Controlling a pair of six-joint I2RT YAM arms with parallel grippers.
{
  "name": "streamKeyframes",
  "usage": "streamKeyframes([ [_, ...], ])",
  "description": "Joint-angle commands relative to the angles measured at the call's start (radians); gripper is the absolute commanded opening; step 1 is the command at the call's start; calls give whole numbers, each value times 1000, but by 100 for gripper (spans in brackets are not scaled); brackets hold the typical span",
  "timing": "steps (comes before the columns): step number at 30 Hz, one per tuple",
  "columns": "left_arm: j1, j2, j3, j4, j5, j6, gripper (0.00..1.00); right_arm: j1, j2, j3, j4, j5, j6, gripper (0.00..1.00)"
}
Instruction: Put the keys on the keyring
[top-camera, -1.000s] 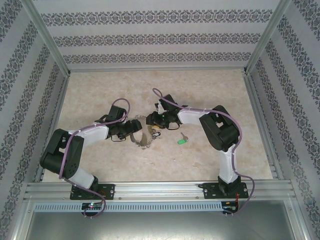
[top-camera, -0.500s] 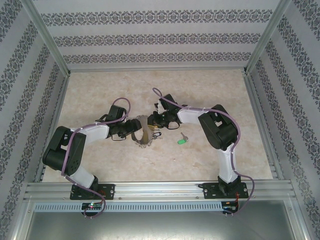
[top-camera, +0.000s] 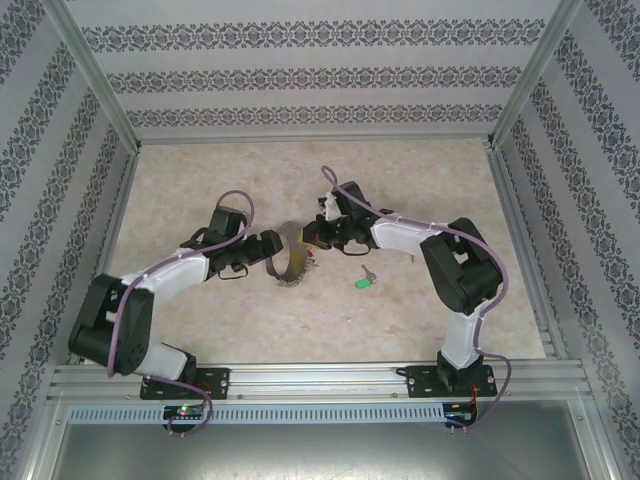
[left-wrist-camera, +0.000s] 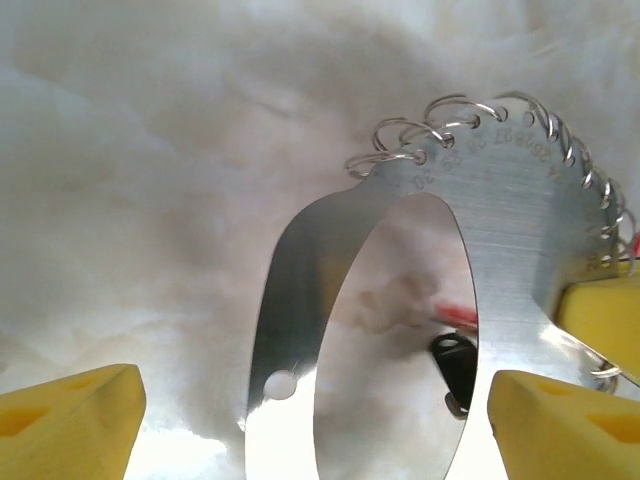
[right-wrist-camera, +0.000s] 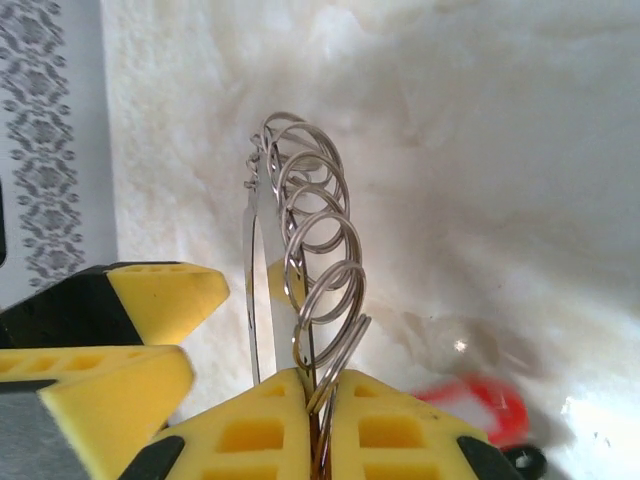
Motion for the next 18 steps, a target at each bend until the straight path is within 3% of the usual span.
streamKeyframes([
  [1, 1, -101, -9, -41, -38, 1, 96, -23, -103, -34, 110, -36, 67, 0],
  [7, 23, -188, -3, 90, 133, -53, 99, -57, -234, -91, 210, -72, 130, 0],
  [13, 36, -172, 45, 238, 298, -140, 83, -78, -308, -92, 245, -118, 165, 0],
  [18, 47, -171, 71, 323, 364, -207, 61, -84, -328, -92, 275, -139, 188, 0],
])
